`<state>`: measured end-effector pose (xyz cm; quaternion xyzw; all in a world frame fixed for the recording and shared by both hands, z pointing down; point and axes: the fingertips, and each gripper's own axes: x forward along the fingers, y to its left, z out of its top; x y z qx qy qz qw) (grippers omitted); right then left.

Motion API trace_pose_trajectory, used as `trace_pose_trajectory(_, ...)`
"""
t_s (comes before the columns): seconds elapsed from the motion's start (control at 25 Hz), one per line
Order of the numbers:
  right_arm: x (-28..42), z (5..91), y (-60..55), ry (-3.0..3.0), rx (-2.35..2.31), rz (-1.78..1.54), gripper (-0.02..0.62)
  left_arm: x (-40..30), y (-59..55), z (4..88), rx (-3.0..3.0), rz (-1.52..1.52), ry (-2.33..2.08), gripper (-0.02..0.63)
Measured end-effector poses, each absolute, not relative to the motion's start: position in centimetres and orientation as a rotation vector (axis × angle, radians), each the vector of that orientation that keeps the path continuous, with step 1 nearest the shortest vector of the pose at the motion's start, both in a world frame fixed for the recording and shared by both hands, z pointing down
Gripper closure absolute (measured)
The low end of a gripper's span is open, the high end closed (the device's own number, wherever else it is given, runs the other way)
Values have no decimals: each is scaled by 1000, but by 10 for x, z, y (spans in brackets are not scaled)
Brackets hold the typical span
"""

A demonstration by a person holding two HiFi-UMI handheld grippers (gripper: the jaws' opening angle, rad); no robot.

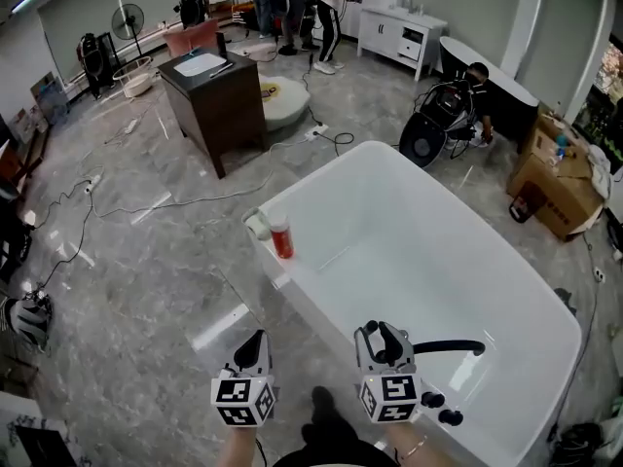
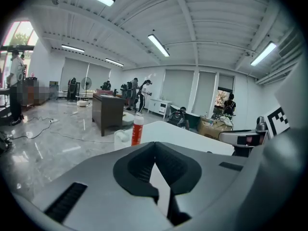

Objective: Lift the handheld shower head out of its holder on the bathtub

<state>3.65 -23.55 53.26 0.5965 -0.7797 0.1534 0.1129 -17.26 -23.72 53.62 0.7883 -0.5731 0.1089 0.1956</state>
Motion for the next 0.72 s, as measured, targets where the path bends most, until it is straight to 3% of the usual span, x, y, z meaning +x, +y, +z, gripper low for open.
trace_pose_trajectory(0.72, 70, 635, -285, -2102, 1720, 603, 395, -148, -286, 572, 2190, 369, -1555, 589)
